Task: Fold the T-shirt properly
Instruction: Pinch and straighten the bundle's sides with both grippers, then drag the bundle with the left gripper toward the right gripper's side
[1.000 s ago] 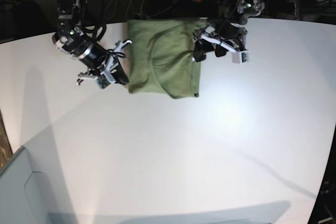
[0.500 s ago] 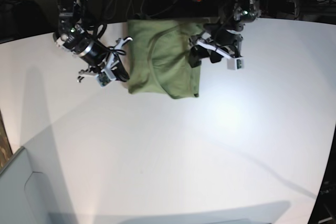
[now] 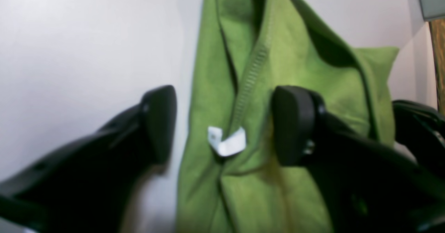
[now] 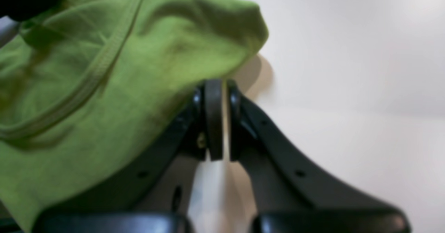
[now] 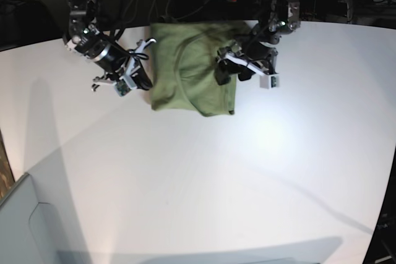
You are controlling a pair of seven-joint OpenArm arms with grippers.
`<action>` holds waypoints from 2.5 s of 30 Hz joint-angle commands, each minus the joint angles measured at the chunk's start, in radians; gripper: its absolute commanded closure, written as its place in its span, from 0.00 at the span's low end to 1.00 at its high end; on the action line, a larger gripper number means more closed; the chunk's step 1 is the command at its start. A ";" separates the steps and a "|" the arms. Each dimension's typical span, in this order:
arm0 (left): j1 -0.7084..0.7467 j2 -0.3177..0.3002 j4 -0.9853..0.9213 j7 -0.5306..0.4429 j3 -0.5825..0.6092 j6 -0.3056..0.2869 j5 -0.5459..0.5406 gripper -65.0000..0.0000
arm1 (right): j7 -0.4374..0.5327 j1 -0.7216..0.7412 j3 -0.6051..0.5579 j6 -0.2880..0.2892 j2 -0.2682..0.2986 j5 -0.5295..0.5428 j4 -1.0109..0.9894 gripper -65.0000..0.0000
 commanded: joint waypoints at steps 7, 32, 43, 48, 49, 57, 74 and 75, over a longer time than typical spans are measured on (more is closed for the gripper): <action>0.001 0.000 -0.002 0.028 0.005 0.008 0.001 0.95 | 0.027 0.004 0.004 0.012 0.004 0.019 0.020 1.00; -0.578 -0.215 -0.333 0.028 0.657 0.008 0.012 1.00 | 0.027 -0.115 0.495 0.012 0.017 0.019 0.147 1.00; -0.909 -0.060 -0.589 -0.069 1.079 0.007 0.012 1.00 | 0.027 -0.163 0.747 0.012 -0.069 0.019 0.146 1.00; -1.003 0.020 -0.689 -0.132 1.246 0.007 0.013 1.00 | 0.031 -0.189 0.771 0.012 -0.100 0.019 0.147 1.00; -1.015 0.030 -0.703 -0.144 1.272 0.007 0.013 1.00 | 0.030 -0.189 0.771 0.012 -0.105 0.019 0.147 1.00; -1.063 0.046 -0.720 -0.158 1.402 0.007 0.013 1.00 | 0.027 -0.190 0.771 0.012 -0.141 0.019 0.147 1.00; -1.084 0.024 -0.707 -0.115 1.356 0.016 0.013 0.71 | 0.027 -0.190 0.764 0.014 -0.166 0.018 0.149 1.00; -1.083 0.023 -0.694 -0.107 1.335 0.016 0.013 0.71 | 0.027 -0.190 0.764 0.014 -0.166 0.018 0.149 1.00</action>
